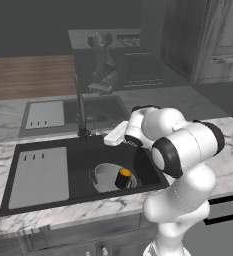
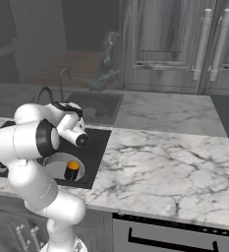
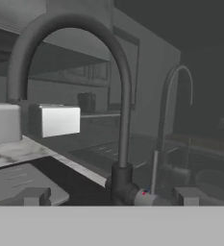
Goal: Pick the pot and mug and place them in the sink. Then turn on the water.
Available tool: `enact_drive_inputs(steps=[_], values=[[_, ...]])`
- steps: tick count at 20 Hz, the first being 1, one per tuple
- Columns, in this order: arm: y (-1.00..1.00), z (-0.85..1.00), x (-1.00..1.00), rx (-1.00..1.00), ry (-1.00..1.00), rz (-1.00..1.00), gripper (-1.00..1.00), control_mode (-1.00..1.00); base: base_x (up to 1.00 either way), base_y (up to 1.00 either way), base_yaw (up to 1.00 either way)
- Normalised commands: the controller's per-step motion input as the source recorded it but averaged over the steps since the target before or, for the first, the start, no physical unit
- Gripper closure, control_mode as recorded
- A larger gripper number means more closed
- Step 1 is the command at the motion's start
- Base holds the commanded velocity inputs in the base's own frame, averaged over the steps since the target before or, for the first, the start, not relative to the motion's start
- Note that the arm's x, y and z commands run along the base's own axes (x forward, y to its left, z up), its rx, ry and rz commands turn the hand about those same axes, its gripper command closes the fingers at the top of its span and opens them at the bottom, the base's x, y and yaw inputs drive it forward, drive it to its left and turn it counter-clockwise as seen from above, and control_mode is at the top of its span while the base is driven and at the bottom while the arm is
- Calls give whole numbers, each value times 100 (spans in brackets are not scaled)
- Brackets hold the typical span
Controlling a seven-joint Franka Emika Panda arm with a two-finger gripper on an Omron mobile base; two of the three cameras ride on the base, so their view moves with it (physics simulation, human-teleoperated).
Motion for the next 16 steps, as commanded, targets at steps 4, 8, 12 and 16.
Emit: enact_drive_inputs(steps=[4, 8, 12, 16], values=[[3, 0, 8, 0, 0, 0, -100, -100, 0, 0, 0], [12, 0, 16, 0, 0, 0, -100, -100, 0, 0, 0], [12, 0, 16, 0, 0, 0, -100, -100, 0, 0, 0], [16, 0, 17, 0, 0, 0, -100, -100, 0, 0, 0]])
